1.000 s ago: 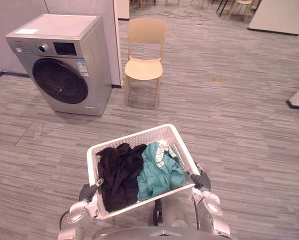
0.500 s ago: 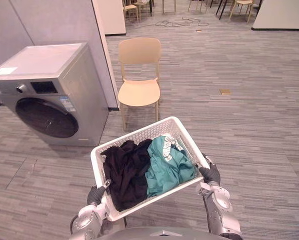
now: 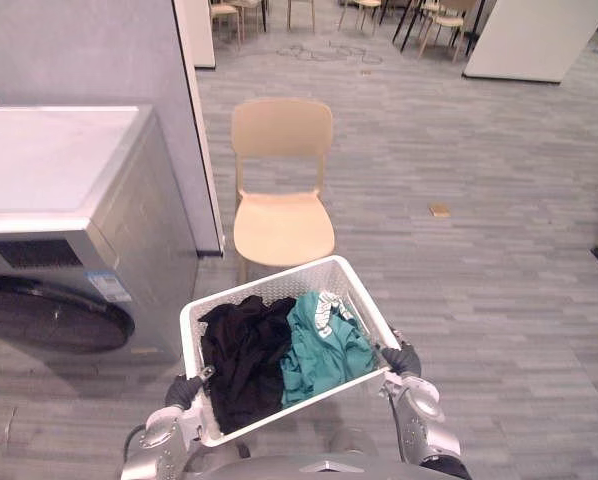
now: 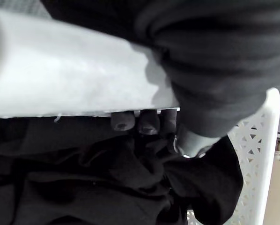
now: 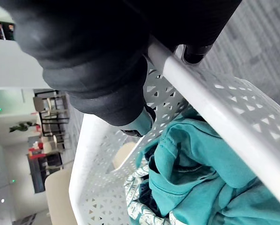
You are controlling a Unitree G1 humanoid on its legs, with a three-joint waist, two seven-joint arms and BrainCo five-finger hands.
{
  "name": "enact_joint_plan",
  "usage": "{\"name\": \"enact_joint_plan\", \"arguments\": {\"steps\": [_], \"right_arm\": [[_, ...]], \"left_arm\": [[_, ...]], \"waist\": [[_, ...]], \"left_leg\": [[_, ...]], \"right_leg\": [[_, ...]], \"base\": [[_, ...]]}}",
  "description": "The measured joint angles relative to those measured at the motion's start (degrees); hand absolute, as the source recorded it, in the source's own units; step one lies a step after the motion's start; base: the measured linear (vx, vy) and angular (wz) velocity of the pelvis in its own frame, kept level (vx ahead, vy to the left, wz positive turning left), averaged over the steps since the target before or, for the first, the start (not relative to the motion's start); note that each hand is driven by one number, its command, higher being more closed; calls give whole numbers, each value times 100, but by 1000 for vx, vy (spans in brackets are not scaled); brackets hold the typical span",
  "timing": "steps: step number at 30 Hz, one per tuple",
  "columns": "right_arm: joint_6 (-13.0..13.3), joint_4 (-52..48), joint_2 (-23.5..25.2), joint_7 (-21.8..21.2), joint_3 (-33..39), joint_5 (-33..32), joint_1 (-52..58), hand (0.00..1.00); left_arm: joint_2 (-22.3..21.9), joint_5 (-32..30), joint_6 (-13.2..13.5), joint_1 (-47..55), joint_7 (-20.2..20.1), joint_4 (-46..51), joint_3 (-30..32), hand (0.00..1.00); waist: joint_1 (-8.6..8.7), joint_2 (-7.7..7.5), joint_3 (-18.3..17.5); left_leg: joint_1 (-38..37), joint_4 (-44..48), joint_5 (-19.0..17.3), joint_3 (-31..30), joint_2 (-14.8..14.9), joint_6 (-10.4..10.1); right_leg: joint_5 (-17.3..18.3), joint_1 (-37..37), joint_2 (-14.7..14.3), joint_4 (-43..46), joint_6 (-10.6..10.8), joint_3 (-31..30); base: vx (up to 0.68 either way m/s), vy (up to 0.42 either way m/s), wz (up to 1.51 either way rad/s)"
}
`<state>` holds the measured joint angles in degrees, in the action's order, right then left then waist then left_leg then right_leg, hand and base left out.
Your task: Pick up the laundry basket with both hands and put the clothes into the washing machine.
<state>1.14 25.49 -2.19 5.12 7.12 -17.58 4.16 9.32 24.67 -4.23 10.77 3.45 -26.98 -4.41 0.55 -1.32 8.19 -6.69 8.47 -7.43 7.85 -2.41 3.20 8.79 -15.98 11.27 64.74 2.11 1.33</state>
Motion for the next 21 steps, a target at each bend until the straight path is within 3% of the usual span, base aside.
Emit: {"name": "enact_joint_plan", "arguments": {"steps": [2,3,4,5,6,7,8,10,11,12,13,14,15,18,19,20,21], "right_arm": [[-11,-138,118,-6,-10,-2,-12,100],[-12,-251,158,8,-8,-2,2,100],[-12,-283,162,9,-14,-2,0,100],[-14,-348,172,11,-20,-2,6,100],[-15,-441,170,20,-22,-2,6,100],[-13,-464,153,20,-21,-3,-5,100],[-15,-459,103,23,-32,-5,-40,100],[-15,-497,18,27,-154,-26,-61,100],[-28,-690,-90,28,-273,-51,-62,100],[-26,-797,-152,23,-333,-60,-71,100],[-11,-889,-288,16,-383,-64,-126,100],[-16,-880,-298,14,-405,-62,-226,100],[-15,-879,-307,18,-392,-62,-266,100],[-8,-767,-383,67,-418,-63,-656,100],[19,-509,-518,79,-447,-67,-896,100],[20,-343,-563,78,-487,-73,-1015,100],[18,-267,-607,83,-469,-75,-1023,100]], "left_arm": [[104,0,0,-89,1,114,66,100],[107,0,0,-85,2,192,115,100],[110,0,0,-86,4,231,156,100],[113,-2,0,-79,7,363,187,100],[108,-7,0,-64,11,513,204,100],[83,-15,0,-52,15,559,212,100],[7,-29,-1,-21,32,615,240,100],[-119,-56,-2,6,81,708,348,100],[-204,-56,-2,133,124,949,454,100],[-248,-55,-1,199,125,1061,481,100],[-265,-54,3,257,124,1130,480,100],[-257,-53,4,210,124,1134,472,100],[-257,-53,4,166,124,1134,455,100],[-190,-40,30,-80,124,1137,427,100],[-117,-15,37,-200,125,1129,422,100],[-74,-15,37,-315,126,1077,398,100],[-32,-16,37,-440,152,970,289,100]], "waist": [[20,11,50],[43,97,103],[54,85,96],[52,29,59],[19,-54,8],[23,-28,15],[17,115,45],[48,181,72],[-16,316,109],[-61,403,127],[-156,485,112],[-199,471,119],[-218,453,119],[-260,375,115],[-244,429,82],[-240,487,50],[-213,636,-46]], "left_leg": [[-357,-241,-131,-11,-119,31],[-508,-323,-241,-15,-137,22],[-587,-361,-288,-14,-157,1],[-674,-373,-415,-10,-233,-40],[-763,-360,-590,-35,-308,-81],[-845,-347,-695,-63,-299,-144],[-976,-52,-844,-59,-170,-309],[-238,1951,-873,216,138,-432],[429,3575,-457,403,538,-696],[736,4242,-255,453,756,-801],[1094,5061,-260,505,1062,-772],[1311,5224,-327,504,1262,-693],[1406,5094,-389,494,1348,-661],[1313,2472,-511,137,1458,-591],[1151,1292,-338,-488,1411,-658],[1092,802,-14,-807,1427,-866],[1051,437,615,-761,1516,-1183]], "right_leg": [[238,-371,-118,-1122,-5,665],[196,-311,-135,-2196,-44,1295],[130,-266,-123,-2700,-118,1602],[-79,-173,-83,-3517,-339,2072],[-223,-106,-74,-3911,-482,2211],[-342,-24,-112,-3983,-605,2211],[-425,217,-199,-4012,-644,2323],[-395,608,-343,-4269,-611,2360],[-382,908,-552,-4525,-679,2289],[-355,1040,-673,-4622,-708,2245],[-323,1299,-800,-4773,-728,2142],[-328,1600,-851,-4987,-707,2002],[-351,1728,-851,-5116,-672,1928],[-474,1990,-739,-5487,-487,1357],[-505,1976,-743,-5549,-425,1140],[-489,1983,-756,-5586,-297,990],[-461,1997,-783,-5628,-110,805]], "base": [[361,133,12],[400,113,12],[445,98,17],[401,64,19],[467,8,21],[513,-44,19],[631,-95,25],[511,-111,10],[390,-78,-30],[470,-53,-68],[462,-18,-79],[452,-18,-75],[499,12,-64],[399,106,-90],[222,163,-101],[260,265,-115],[204,267,-81]]}}
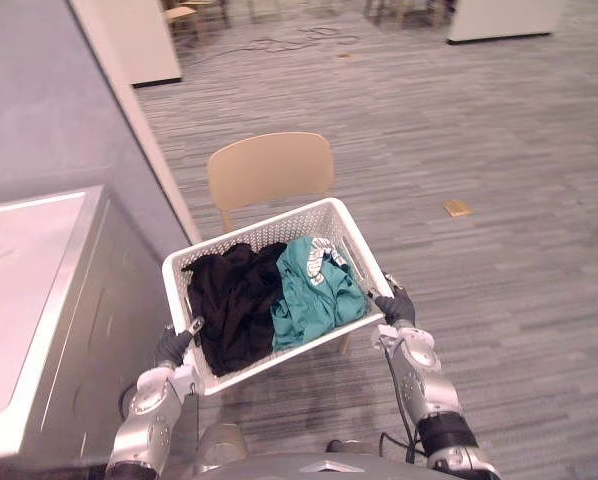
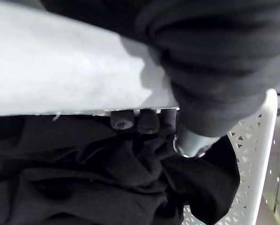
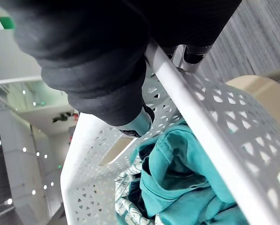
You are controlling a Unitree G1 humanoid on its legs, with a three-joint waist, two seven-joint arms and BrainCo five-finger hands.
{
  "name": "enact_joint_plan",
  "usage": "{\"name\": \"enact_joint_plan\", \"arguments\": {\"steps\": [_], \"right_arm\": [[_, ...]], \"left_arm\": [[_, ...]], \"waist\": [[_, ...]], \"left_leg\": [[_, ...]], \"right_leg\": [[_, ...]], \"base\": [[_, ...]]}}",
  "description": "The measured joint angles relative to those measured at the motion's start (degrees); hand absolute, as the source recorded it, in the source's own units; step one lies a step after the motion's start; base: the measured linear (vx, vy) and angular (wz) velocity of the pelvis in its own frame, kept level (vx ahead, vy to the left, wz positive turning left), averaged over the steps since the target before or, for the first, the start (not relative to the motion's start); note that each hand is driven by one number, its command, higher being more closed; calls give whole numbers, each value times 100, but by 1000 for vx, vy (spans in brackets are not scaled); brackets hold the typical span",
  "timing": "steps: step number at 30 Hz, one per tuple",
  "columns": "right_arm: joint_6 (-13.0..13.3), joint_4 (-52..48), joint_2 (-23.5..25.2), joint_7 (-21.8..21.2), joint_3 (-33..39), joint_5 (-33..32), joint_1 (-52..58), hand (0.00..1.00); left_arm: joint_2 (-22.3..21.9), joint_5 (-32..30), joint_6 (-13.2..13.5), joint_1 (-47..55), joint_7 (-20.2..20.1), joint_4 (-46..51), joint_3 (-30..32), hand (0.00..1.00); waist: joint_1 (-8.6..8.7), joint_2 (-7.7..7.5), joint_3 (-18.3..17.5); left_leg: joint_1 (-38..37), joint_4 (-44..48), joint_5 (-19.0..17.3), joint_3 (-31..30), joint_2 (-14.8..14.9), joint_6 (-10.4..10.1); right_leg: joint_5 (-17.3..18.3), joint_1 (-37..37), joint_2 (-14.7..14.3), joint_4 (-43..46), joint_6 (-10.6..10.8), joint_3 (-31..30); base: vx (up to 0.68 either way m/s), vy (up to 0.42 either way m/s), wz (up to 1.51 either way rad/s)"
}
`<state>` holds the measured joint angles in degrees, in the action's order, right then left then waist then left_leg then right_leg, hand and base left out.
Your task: Pick up the laundry basket with both hands and put the clothes into the washing machine.
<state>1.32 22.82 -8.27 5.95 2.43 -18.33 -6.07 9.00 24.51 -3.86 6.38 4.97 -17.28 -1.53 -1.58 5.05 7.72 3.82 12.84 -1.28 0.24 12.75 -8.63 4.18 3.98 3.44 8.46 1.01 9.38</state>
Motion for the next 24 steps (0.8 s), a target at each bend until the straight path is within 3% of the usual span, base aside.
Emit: {"name": "enact_joint_plan", "arguments": {"steps": [1,2,3,6,9,13,19,24], "right_arm": [[-2,19,-53,8,14,1,5,100],[-23,81,-81,40,119,5,15,100],[-40,90,5,81,235,11,0,100],[-85,393,82,72,118,28,-405,100],[-195,801,-54,73,48,72,-818,100],[-283,993,-290,76,-18,74,-1203,100],[-388,1757,-918,78,-300,76,-2603,100],[-429,2353,-1032,78,-462,74,-3621,100]], "left_arm": [[16,0,0,-43,15,-31,-84,100],[94,0,0,-231,17,-157,-273,100],[269,-1,-1,-509,17,-311,-396,100],[696,17,-1,-757,15,-359,-423,100],[842,15,37,-1145,19,-447,-456,100],[877,17,123,-1631,48,-678,-544,100],[845,262,167,-2749,100,-1412,-718,100],[965,499,167,-3371,264,-1791,-694,100]], "waist": [[58,93,-61],[180,154,-148],[185,-110,-157],[106,-478,-170],[83,-464,-155],[106,-445,-94],[159,-374,754],[-35,-359,1397]], "left_leg": [[-8,-136,376,44,4,-21],[-167,-397,267,281,-36,-51],[-394,-824,316,538,-300,68],[-613,-1116,333,1275,-729,204],[-571,-1128,314,1527,-897,309],[-260,-1195,372,1448,-939,454],[563,-1240,804,1126,-769,431],[1029,-1257,1080,1052,-655,425]], "right_leg": [[29,-3,-17,7,106,-63],[113,-29,60,90,292,-165],[162,-217,332,242,429,-392],[-184,-419,715,-94,732,-991],[-617,-440,861,-521,772,-1017],[-655,-671,905,-648,787,-858],[-960,-1305,710,-641,734,-555],[-1112,-1819,592,-490,664,-535]], "base": [[322,497,-56],[265,446,-37],[224,433,-50],[86,340,-101],[-21,170,-51],[-85,9,6],[-189,-53,22],[-140,-24,4]]}}
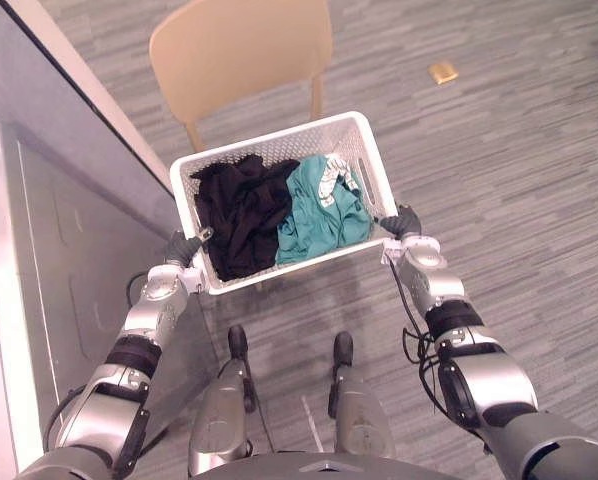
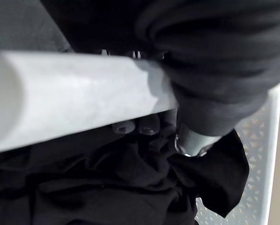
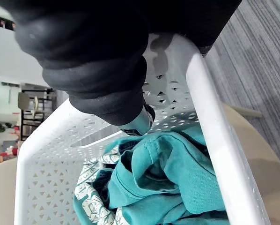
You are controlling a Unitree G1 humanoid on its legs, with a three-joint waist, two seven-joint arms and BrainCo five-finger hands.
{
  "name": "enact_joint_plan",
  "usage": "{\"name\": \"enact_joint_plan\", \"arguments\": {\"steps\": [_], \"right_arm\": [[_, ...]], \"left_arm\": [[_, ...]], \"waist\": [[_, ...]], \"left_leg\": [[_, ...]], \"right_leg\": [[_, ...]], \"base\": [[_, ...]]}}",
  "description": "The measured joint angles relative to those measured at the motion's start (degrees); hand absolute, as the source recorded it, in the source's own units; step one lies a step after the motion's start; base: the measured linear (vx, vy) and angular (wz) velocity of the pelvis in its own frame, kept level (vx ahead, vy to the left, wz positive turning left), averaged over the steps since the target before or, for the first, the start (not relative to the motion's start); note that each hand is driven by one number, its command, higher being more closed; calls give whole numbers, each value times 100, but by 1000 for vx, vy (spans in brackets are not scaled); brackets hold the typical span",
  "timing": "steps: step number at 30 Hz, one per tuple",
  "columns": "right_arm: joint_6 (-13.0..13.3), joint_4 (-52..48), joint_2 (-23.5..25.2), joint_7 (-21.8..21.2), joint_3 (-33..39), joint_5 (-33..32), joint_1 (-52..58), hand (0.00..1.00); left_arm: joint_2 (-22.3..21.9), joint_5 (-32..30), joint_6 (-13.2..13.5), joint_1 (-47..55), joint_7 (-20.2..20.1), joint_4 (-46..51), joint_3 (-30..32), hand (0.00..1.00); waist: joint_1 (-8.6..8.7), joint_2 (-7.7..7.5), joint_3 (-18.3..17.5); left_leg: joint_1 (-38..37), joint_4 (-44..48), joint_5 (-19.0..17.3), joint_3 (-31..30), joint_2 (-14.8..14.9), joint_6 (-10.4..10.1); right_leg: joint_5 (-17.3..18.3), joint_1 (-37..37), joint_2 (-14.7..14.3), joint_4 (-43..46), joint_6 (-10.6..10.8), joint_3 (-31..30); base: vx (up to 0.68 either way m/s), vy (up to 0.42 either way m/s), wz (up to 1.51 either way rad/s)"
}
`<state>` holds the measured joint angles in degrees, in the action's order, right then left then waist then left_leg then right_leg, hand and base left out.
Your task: Pick up the laundry basket with both hands and put the clothes into the washing machine.
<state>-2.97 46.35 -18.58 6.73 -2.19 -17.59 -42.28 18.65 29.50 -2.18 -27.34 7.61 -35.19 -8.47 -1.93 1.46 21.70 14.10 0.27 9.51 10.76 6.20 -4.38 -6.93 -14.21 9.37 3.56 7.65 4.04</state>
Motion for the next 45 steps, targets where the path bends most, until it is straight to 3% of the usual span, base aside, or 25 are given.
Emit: {"name": "enact_joint_plan", "arguments": {"steps": [5,11,31,32,35,36,45], "right_arm": [[-45,420,-36,83,-180,84,-671,100],[-100,679,-36,223,-231,225,-1050,100],[-118,1081,-294,701,-90,223,-1767,100],[-119,1082,-293,720,-90,222,-1813,100],[-125,1077,-313,842,-82,223,-1929,100],[-124,1075,-315,854,-81,223,-1942,0],[-124,869,-308,900,-42,175,-2113,0]], "left_arm": [[-3,145,24,-309,148,-182,93,100],[-112,183,76,-577,301,-489,105,100],[-444,180,91,-1722,734,-1105,72,100],[-459,181,92,-1755,791,-1105,97,0],[-513,197,99,-1861,875,-1105,153,0],[-530,216,106,-1880,885,-1105,170,0],[-635,296,358,-2070,987,-1041,360,0]], "waist": [[-52,6,263],[-130,20,292],[-83,67,350],[-79,67,350],[-87,67,350],[-89,67,350],[-111,67,350]], "left_leg": [[202,-149,170,-56,-2,0],[445,-299,319,-82,-7,13],[816,-461,448,29,77,-18],[831,-462,450,33,79,-21],[905,-462,462,26,82,-36],[915,-462,464,22,82,-38],[911,-462,474,16,81,-52]], "right_leg": [[-54,-254,-2,50,-8,27],[-53,-588,-3,138,-8,60],[-82,-1114,-68,151,-27,-13],[-84,-1133,-70,151,-29,-14],[-87,-1196,-71,163,-34,-5],[-88,-1201,-70,163,-35,0],[-88,-1195,-65,184,-35,10]], "base": [[-52,-17,5],[-6,-21,1],[20,-32,-4],[0,0,0],[0,0,0],[10,-21,4],[0,0,0]]}}
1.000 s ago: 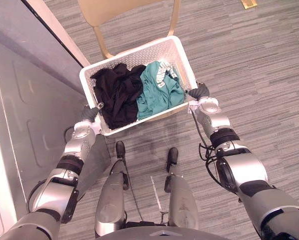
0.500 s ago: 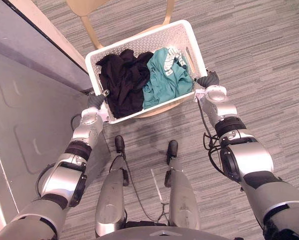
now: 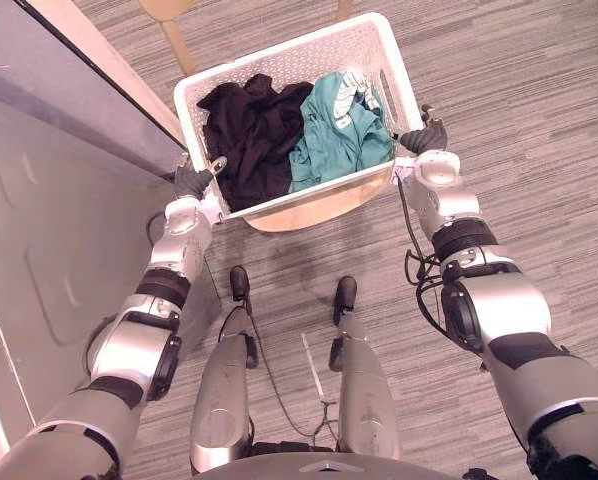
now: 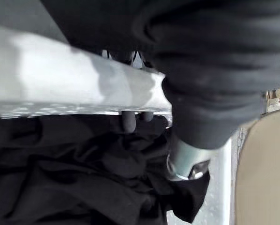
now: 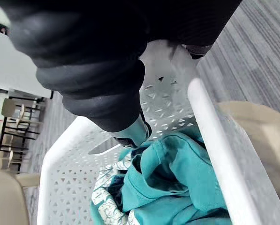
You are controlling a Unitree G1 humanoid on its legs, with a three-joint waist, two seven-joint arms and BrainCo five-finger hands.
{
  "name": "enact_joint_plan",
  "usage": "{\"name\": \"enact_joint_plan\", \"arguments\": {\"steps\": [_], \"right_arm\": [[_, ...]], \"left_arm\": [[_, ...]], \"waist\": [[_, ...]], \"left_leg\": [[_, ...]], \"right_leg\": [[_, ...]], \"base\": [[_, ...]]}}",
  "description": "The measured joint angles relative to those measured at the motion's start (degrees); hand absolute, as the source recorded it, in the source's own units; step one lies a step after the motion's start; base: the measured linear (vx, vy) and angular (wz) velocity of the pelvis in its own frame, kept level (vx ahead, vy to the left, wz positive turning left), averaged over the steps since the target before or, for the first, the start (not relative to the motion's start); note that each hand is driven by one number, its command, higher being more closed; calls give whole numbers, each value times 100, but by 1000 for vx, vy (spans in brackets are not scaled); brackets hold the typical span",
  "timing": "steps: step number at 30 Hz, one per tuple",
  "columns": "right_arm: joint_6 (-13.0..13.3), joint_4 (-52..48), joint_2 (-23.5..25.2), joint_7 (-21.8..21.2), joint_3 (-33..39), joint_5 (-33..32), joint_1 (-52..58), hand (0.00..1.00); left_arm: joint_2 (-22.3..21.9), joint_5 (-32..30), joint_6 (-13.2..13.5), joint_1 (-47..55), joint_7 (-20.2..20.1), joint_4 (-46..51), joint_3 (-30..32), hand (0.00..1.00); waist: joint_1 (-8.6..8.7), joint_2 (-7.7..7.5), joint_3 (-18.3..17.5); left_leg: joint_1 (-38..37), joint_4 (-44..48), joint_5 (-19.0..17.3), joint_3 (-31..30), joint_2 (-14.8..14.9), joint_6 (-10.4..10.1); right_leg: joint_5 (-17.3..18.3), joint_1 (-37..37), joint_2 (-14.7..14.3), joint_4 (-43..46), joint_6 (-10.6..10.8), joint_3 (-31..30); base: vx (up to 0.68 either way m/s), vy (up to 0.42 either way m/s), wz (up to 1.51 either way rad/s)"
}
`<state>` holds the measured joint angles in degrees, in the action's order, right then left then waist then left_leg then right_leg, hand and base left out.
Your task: Pick up the laundry basket with both hands and put the clothes into the washing machine.
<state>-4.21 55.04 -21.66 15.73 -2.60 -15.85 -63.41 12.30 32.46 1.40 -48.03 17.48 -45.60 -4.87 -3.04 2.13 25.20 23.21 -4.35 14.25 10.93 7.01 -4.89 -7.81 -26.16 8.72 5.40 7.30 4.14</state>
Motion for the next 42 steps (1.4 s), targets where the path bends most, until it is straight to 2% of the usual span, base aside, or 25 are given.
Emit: {"name": "enact_joint_plan", "arguments": {"steps": [6,12,16,19,23,29,36,38,40,42], "right_arm": [[29,-477,23,144,-4,-296,-26,0],[41,-875,-30,224,-1,-264,-34,0],[29,-1611,-219,219,16,-182,133,0],[72,-2159,-366,193,104,-103,411,0],[95,-2523,-503,176,473,236,1153,0],[94,-2542,-465,137,1152,274,2410,0],[89,-3161,354,16,2067,503,4453,0],[89,-3149,602,-51,2305,512,5038,0],[91,-3077,799,-64,2438,520,5331,0],[124,-2772,1138,-89,2550,538,5834,0]], "left_arm": [[-44,-1,0,-34,3,41,17,0],[16,-7,2,-69,94,351,23,0],[201,-21,60,-33,104,1094,18,0],[379,-96,246,43,92,1659,24,0],[548,-240,429,736,48,2272,156,0],[396,-247,423,1975,-162,2495,479,0],[-357,-308,358,3673,-433,2673,772,0],[-566,-402,295,4130,-573,2259,991,0],[-668,-463,210,4345,-661,1766,1149,0],[-877,-730,84,4632,-832,925,1367,0]], "waist": [[18,0,0],[23,0,0],[23,0,0],[8,0,0],[-11,0,-1],[-19,0,-1],[-23,20,-37],[-32,32,-205],[-25,42,-220],[-21,46,-594]], "left_leg": [[-27,0,15,-4,1,-9],[-41,0,28,-27,2,-30],[-44,0,29,-29,4,-41],[-120,1,34,-22,-9,-39],[-311,0,6,-26,-14,-53],[-460,1,-29,-27,-12,-58],[-946,0,-178,-138,-14,-61],[-989,-1,-214,-136,-15,-76],[-1201,-2,-249,-129,-17,-98],[-1422,-1,-340,-131,-18,-120]], "right_leg": [[5,0,2,65,-4,0],[23,-1,16,156,-10,48],[35,4,39,221,-10,106],[129,24,74,373,-18,123],[303,135,100,584,-21,142],[341,282,102,584,-7,154],[571,830,107,581,-25,272],[628,880,107,569,2,271],[642,1096,110,555,11,273],[782,1333,115,544,21,297]], "base": [[-1,-18,0],[-12,-34,4],[-29,-41,7],[-16,-39,6],[8,-56,5],[26,-55,1],[48,-51,9],[58,-44,0],[90,-46,1],[110,-50,4]]}}
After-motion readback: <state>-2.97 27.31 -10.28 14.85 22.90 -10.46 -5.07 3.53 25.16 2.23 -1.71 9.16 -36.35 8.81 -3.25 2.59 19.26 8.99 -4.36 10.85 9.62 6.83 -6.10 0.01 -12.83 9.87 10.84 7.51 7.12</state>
